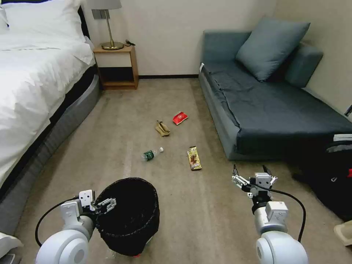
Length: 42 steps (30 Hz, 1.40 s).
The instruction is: Pick up the trash bin, then pick up the garbage on the floor and place it into the trash bin.
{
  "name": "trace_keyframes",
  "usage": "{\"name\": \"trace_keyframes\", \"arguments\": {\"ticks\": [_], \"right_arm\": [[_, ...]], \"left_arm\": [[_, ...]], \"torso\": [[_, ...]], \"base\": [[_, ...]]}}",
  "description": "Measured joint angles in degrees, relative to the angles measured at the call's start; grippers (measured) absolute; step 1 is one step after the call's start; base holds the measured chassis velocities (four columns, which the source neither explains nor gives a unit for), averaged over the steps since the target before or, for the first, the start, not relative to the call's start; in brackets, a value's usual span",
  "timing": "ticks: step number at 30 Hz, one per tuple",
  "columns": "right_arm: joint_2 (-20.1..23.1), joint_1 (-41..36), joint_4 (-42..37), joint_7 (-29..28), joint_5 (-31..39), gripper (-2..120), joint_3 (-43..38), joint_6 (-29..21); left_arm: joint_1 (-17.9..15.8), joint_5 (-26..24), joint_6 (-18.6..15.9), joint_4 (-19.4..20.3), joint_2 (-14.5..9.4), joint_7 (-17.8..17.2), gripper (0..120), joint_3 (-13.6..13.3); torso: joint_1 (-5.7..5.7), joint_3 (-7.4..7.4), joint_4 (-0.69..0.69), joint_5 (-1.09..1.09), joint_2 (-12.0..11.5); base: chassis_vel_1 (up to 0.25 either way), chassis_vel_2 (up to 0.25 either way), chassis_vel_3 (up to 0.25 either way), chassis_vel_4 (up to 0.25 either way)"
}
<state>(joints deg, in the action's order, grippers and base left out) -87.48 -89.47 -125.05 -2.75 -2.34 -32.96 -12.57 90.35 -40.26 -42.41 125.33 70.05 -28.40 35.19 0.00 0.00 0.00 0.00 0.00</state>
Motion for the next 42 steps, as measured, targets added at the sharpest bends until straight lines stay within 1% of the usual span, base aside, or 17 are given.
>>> {"name": "trace_keyframes", "arguments": {"ticks": [7,8,9,12,13,16,17,19,20,22,24,25,27,28,31,34,42], "right_arm": [[0.0,0.4,0.5,0.0,0.0,100,-0.1,-0.1],[0.0,0.5,0.6,0.0,0.0,100,-0.1,-0.1],[0.0,0.5,0.6,0.0,0.0,100,-0.1,-0.1],[0.0,0.8,0.9,0.0,-0.1,100,-0.1,-0.2],[0.0,0.8,0.9,0.0,-0.1,100,-0.1,-0.2],[0.0,1.0,1.2,0.0,-0.1,100,-0.2,-0.2],[0.0,1.0,1.2,0.0,-0.1,100,-0.2,-0.2],[0.1,1.1,1.3,0.0,-0.1,100,-0.2,-0.2],[0.1,1.1,1.3,0.0,-0.1,100,-0.2,-0.2],[0.1,1.1,1.3,0.0,-0.1,100,-0.3,-0.2],[0.1,1.1,1.4,0.0,-0.1,100,-0.3,-0.1],[0.1,1.1,1.4,0.0,-0.1,100,-0.3,-0.1],[0.2,1.1,1.4,0.0,-0.1,100,-0.3,-0.1],[0.2,1.0,1.5,0.0,-0.1,100,-0.3,0.0],[0.3,0.9,1.6,0.0,-0.1,100,-0.3,0.3],[0.4,0.8,1.6,0.0,0.0,100,-0.3,0.4],[1.0,0.8,1.7,-0.3,1.2,100,-0.2,0.5]], "left_arm": [[-0.9,-1.5,0.1,-3.5,0.0,-0.2,97,-0.5],[-1.0,-1.7,0.1,-3.7,0.0,-0.2,93,-0.6],[-1.0,-1.7,0.1,-3.7,0.0,-0.2,93,-0.6],[-1.4,-2.2,0.2,-4.7,0.1,-0.2,78,-1.0],[-1.4,-2.2,0.2,-4.7,0.1,-0.2,78,-1.0],[-1.5,-2.5,0.2,-5.1,0.1,-0.2,63,-1.1],[-1.5,-2.5,0.2,-5.1,0.1,-0.2,63,-1.1],[-1.4,-2.8,0.2,-5.2,0.2,-0.2,54,-1.1],[-1.4,-2.8,0.2,-5.2,0.2,-0.2,54,-1.1],[-1.2,-2.9,0.2,-5.3,0.3,-0.2,44,-1.1],[-1.1,-3.0,0.2,-5.3,0.3,-0.3,43,-1.1],[-1.0,-3.1,0.2,-5.4,0.3,-0.3,32,-1.0],[-0.8,-3.2,0.2,-5.4,0.4,-0.3,30,-1.0],[-0.6,-3.3,0.3,-5.5,0.5,-0.3,22,-0.8],[-0.2,-3.3,0.4,-5.6,0.7,-0.3,10,-0.5],[0.0,-3.5,0.6,-5.6,1.0,-0.1,4,-0.5],[0.1,-3.5,0.6,-5.9,1.5,0.1,4,-0.1]], "torso": [[0.00,0.00,0.00,0.00,0.0],[0.00,0.00,0.00,0.00,0.0],[0.00,0.00,0.00,0.00,0.0],[0.00,0.00,0.00,0.00,0.0],[0.00,0.00,0.00,0.00,0.0],[0.00,0.00,0.00,0.00,0.0],[0.00,0.00,0.00,0.00,0.0],[0.00,0.00,0.00,0.01,0.0],[0.00,0.00,0.00,0.01,0.0],[0.01,0.00,0.00,0.01,0.0],[0.00,0.00,0.00,0.01,0.0],[0.00,0.00,0.00,0.01,0.0],[0.00,0.00,0.00,0.01,0.0],[0.00,0.00,0.01,0.02,0.0],[0.00,0.00,0.01,0.03,0.0],[0.00,0.00,0.01,0.03,0.0],[0.00,-0.01,0.01,0.02,0.0]], "base": [[0.000,0.000,0.000,0.000],[0.000,0.000,0.000,0.000],[0.000,0.000,0.000,0.000],[0.000,0.000,0.000,0.000],[0.000,0.000,0.000,0.000],[0.000,0.000,0.000,0.000],[0.000,0.000,0.000,0.000],[0.000,0.000,0.000,0.000],[0.000,0.000,0.000,0.000],[0.000,0.000,0.000,0.000],[0.000,0.000,0.000,0.000],[0.000,0.000,0.000,0.000],[0.000,0.000,0.000,0.000],[0.000,0.000,0.000,0.000],[0.000,0.000,0.000,0.000],[0.000,0.000,0.000,0.000],[0.000,0.000,0.000,0.000]]}}
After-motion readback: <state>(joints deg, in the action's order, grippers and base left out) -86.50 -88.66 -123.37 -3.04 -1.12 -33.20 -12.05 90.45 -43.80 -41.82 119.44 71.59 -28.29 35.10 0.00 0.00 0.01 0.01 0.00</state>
